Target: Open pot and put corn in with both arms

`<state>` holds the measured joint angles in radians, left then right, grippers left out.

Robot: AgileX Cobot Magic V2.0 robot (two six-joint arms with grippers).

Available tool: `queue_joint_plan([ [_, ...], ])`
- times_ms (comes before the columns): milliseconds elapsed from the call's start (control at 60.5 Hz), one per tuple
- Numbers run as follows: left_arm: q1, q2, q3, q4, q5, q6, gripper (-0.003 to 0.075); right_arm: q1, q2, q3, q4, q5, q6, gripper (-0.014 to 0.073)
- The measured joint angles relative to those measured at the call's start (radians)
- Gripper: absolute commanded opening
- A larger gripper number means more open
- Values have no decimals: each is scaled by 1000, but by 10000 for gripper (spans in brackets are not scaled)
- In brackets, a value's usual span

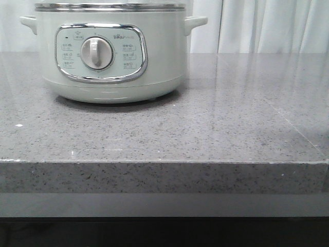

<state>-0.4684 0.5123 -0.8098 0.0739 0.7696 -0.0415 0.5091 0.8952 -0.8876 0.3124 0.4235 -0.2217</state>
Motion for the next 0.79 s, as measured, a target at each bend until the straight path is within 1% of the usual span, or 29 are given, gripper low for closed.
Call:
queue_joint_plan([
  [99, 1, -20, 53, 7, -49, 0, -20, 0, 0, 0, 0, 2, 0, 38],
  [182, 40, -59, 131, 18, -112, 0, -20, 0, 0, 0, 0, 2, 0, 38],
  [380, 212, -199, 380, 4, -314, 0, -20, 0, 0, 0, 0, 2, 1, 38],
  [562, 325, -367, 593, -52, -506, 0, -20, 0, 0, 0, 0, 2, 1, 38],
  [711, 365, -490, 738, -92, -628, 0, -20, 0, 0, 0, 0, 2, 1, 38],
  [794, 373, -517, 810, -99, -684, 0, -20, 0, 0, 0, 0, 2, 1, 38],
])
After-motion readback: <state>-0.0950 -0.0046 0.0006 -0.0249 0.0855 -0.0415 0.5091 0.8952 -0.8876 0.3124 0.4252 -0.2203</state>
